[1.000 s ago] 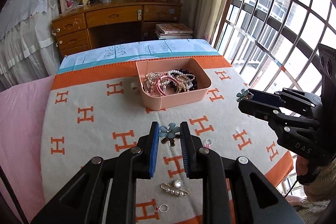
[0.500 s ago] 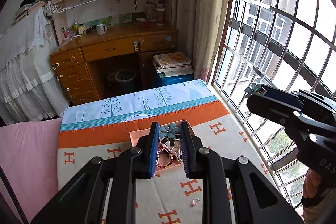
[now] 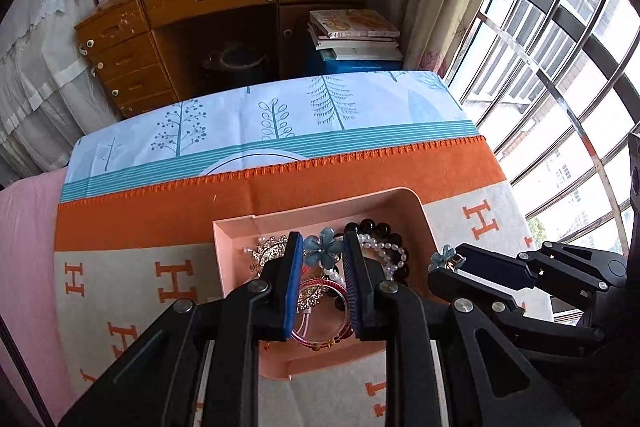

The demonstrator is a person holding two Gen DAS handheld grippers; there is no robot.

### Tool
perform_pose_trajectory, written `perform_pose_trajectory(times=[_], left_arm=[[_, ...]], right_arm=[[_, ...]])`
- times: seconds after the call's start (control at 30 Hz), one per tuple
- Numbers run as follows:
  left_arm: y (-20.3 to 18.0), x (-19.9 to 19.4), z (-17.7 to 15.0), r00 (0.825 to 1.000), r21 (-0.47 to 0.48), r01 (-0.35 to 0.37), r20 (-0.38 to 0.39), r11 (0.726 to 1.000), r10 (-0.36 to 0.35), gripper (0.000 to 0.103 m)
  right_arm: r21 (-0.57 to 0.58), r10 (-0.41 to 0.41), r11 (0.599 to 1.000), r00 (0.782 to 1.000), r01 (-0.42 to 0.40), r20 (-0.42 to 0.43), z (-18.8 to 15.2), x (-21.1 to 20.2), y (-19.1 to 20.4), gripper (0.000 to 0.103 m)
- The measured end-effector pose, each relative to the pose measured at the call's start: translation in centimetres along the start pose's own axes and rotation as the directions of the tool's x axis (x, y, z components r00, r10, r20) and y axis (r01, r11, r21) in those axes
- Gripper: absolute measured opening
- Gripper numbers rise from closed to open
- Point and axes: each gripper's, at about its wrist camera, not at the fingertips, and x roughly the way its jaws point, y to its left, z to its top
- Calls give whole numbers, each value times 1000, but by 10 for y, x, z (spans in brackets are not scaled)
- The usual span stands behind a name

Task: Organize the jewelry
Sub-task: 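Carry both brooches into the pink box and open both tools, then withdraw both open tools toward the pearl pin and rings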

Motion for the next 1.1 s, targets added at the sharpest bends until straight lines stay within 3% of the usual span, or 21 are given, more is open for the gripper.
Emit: perform_pose_trajectory(times=[0.07,0.13,0.2,0.63,1.1], left_arm=[[0,14,-3,1000,5,2,-25,1000,-2,30],[0,21,-5,999,8,1,-38,1000,0,64],[0,22,-7,1000,1,-10,-14,1000,10,72],[13,-15,-25,1000,-5,-24,15,1000,24,72],[23,-102,-99,995,29,-43,92,999,40,79]], right_arm=[[20,3,1000,1000,-3,-29,-3,14,-4,24],[36,20,999,998,-18,-57,-3,25,-7,24],[41,26,999,998,-23,-65,-4,29,-8,24],[17,42,999,999,-41,-22,-19,3,1,25],[-42,69,997,997,-68,35,-75,-64,43,25]])
